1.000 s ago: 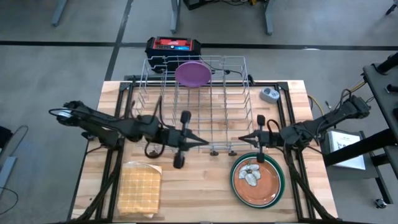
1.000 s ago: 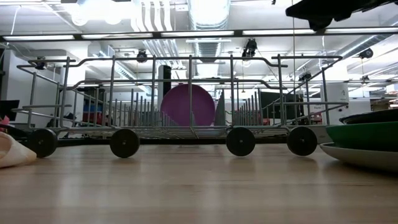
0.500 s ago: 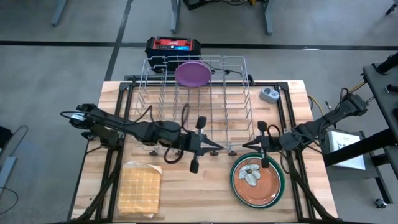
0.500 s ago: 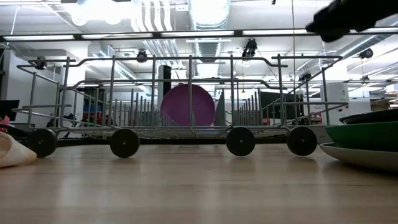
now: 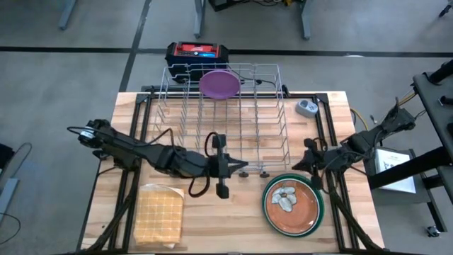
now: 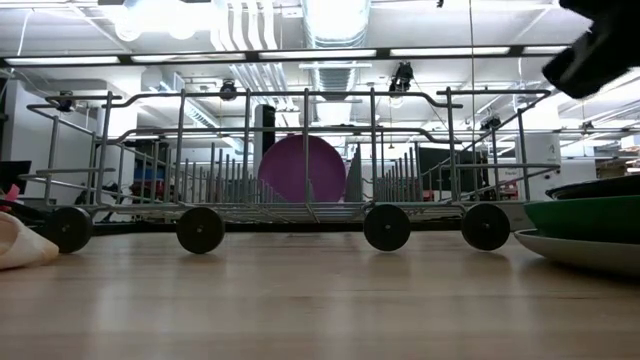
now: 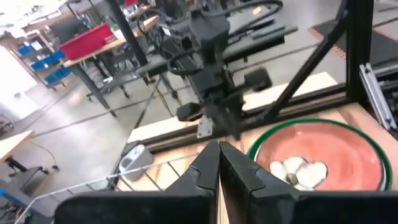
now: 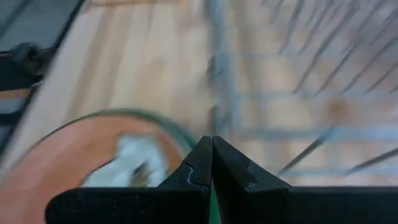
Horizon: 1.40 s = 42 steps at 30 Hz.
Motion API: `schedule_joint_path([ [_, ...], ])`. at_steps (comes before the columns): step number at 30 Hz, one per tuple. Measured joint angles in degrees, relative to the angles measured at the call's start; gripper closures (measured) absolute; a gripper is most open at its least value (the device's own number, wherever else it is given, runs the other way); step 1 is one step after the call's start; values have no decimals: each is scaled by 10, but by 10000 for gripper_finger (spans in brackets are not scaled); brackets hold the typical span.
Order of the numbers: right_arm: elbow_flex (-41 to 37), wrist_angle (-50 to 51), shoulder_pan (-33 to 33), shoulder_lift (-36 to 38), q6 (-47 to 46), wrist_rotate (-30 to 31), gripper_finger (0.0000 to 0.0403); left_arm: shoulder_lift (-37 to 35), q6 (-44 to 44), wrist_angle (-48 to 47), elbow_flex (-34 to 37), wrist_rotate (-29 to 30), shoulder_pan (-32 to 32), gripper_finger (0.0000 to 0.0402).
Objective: Sort dishes
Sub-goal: Put the orange plate into the dish rack
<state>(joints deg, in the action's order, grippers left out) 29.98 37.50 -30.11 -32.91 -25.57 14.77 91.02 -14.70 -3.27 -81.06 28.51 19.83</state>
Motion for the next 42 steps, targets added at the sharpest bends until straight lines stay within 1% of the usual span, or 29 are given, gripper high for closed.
schedule_joint_path([
  [3,-3,0,0,-1,-59,-79,403,0,2,-14,2,1,0,401],
  [6,-10,4,0,-9,-153,-133,403,0,11,-19,13,-11,0,401],
  [10,-11,67,0,-27,-273,-160,403,0,30,-74,31,-63,0,401],
  [14,-11,132,-5,-38,-338,-197,396,19,72,-84,36,-75,0,401],
  [17,-12,142,-16,-40,-370,-207,376,47,82,-81,32,-76,0,401],
  [20,-12,143,-30,-40,-400,-208,350,79,73,-79,16,-77,0,401],
  [26,-18,144,-62,-44,-471,-206,296,164,58,-85,-35,-88,5,401],
  [29,-21,140,-94,-55,-500,-206,273,196,40,-106,-65,-98,14,401],
  [33,-21,125,-138,-73,-554,-195,250,226,29,-116,-102,-102,24,401],
  [38,-21,126,-181,-105,-614,-170,229,264,3,-123,-142,-130,26,401],
  [42,-21,119,-204,-129,-629,-159,218,289,3,-181,-175,-147,30,401],
])
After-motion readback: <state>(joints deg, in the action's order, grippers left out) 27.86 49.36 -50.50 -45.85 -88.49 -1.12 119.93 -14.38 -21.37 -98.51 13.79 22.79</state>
